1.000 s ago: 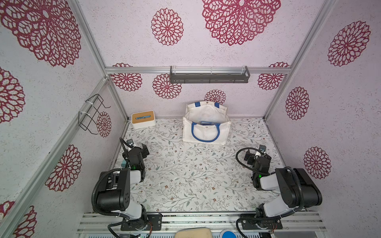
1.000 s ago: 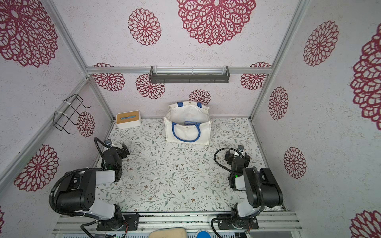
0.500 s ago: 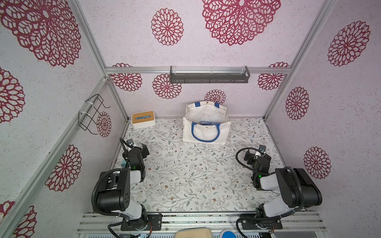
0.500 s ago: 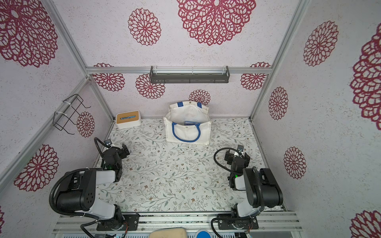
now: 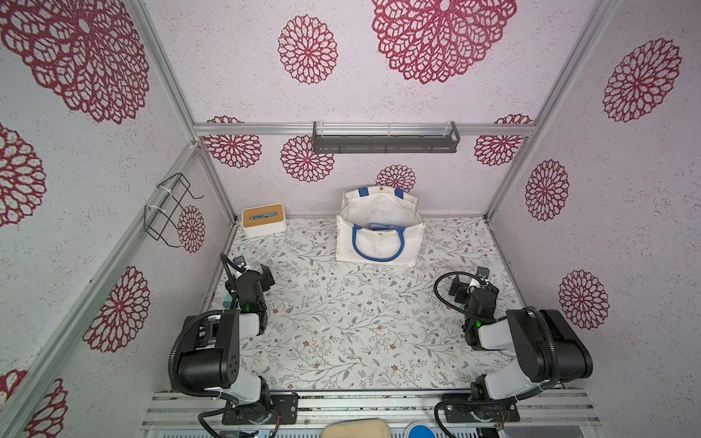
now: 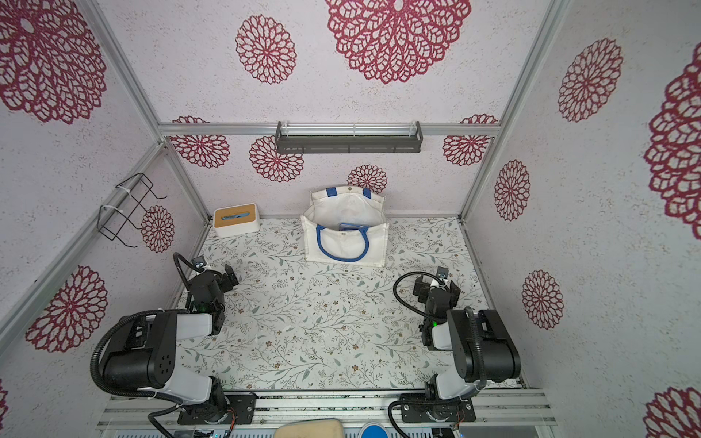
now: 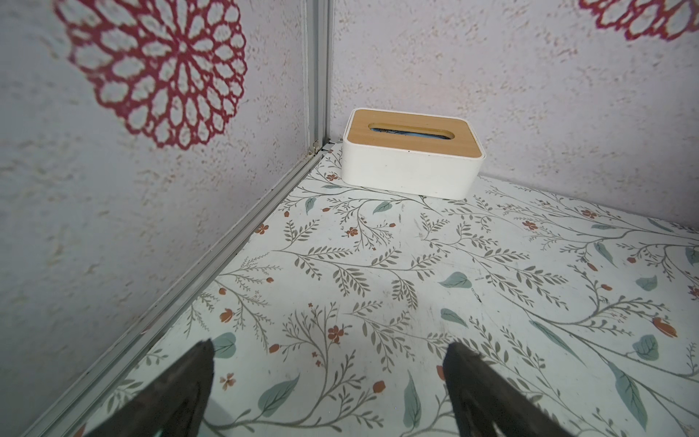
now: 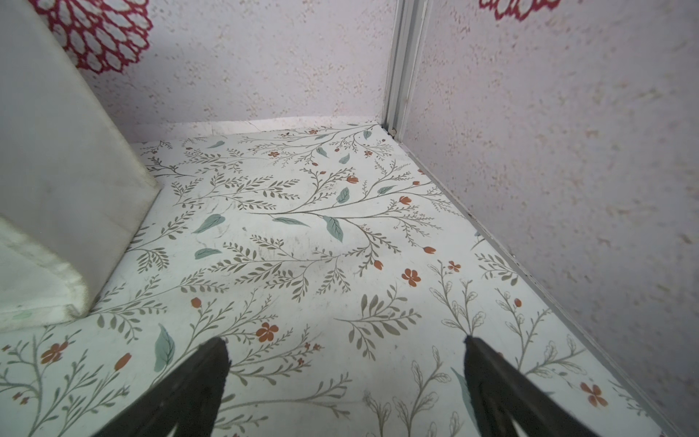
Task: Take out the compass set from the canvas bag
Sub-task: Adjust the canvas bag at the center of the board.
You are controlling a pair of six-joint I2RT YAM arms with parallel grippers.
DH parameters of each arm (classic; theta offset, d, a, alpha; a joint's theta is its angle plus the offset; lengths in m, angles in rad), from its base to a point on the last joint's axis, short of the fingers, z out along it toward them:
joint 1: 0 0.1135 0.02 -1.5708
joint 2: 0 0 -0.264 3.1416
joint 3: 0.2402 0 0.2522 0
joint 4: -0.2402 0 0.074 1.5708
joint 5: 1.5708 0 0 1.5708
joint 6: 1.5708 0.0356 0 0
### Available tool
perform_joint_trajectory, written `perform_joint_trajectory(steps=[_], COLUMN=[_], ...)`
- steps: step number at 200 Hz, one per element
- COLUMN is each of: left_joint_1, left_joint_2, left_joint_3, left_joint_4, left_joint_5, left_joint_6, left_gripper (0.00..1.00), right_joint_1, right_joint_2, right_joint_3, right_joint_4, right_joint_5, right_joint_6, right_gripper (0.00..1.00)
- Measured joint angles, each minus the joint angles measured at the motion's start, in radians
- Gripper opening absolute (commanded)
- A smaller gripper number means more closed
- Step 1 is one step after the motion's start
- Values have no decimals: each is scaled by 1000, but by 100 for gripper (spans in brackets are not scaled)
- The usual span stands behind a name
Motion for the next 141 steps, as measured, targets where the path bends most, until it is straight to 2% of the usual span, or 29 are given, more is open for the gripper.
perform_joint_trajectory(steps=[100,116,141], left_joint_1=[0,1,5], left_joint_2=[-5,-37,-135], left_joint_3=[1,17,50], left_joint_4=[-12,-85,-187], left_joint_5=[-12,-27,-21], left_joint_6=[0,-7,-11], left_gripper=[97,97,97], right_joint_1=[-2,-9,-11], right_joint_2=[-9,-51,-200], right_joint_3=[0,-7,8], right_joint_4=[-9,-25,-174], right_joint_5=[3,4,35], right_joint_6=[5,6,13], right_gripper=[99,99,99])
